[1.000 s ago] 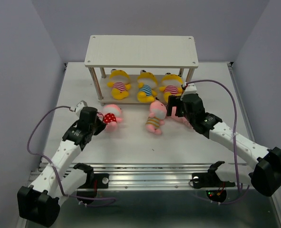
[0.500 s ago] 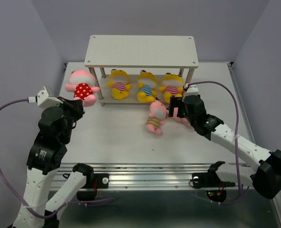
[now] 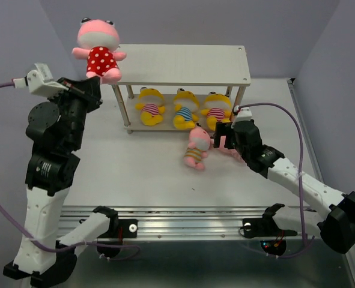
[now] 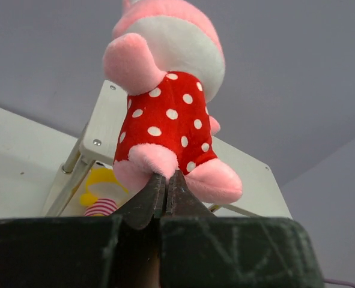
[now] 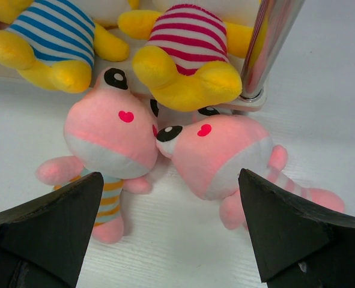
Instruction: Place and organize the stuffed toys onto the shelf
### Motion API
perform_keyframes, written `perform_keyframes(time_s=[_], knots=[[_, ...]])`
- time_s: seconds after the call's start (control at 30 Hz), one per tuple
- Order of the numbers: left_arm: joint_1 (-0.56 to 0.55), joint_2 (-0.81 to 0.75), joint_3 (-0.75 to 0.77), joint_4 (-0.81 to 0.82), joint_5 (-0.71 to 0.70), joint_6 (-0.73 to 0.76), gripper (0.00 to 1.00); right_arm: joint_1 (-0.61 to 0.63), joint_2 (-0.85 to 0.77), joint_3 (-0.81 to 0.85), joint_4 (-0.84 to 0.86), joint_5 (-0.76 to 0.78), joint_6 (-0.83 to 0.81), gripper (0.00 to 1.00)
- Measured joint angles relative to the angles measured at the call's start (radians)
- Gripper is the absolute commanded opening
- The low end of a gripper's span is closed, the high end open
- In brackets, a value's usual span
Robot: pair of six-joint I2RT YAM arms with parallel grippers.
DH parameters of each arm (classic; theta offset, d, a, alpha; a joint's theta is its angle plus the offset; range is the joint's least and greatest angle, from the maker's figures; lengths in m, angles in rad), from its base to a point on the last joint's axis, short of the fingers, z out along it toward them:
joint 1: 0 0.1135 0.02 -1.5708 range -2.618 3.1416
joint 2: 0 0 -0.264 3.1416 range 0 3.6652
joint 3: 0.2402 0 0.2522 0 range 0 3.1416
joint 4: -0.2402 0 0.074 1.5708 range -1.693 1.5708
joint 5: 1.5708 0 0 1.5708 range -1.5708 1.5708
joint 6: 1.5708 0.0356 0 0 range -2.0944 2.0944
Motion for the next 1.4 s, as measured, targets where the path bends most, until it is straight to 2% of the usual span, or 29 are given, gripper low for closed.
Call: perform_keyframes(time_s=[0.13, 0.3, 0.43, 1.4], knots=[[0.000, 0.148, 0.043, 0.074, 0.055, 0.020, 0.00, 0.000, -0.027, 0.000, 0.000, 0.000, 0.000, 1.00], [0.000, 0.360, 0.159, 0.062, 0.132, 0.072, 0.00, 0.000, -0.042, -0.002, 0.000, -0.001, 0.000, 1.00], [0.000, 0.454, 0.201, 0.031, 0.156, 0.097, 0.00, 0.000, -0.048, -0.020, 0.001, -0.002, 0.000, 1.00], [0.082, 0.526, 0.202, 0.023, 0.183, 0.066, 0.00, 0.000, -0.050, -0.026, -0.010, 0.024, 0.000, 1.00]])
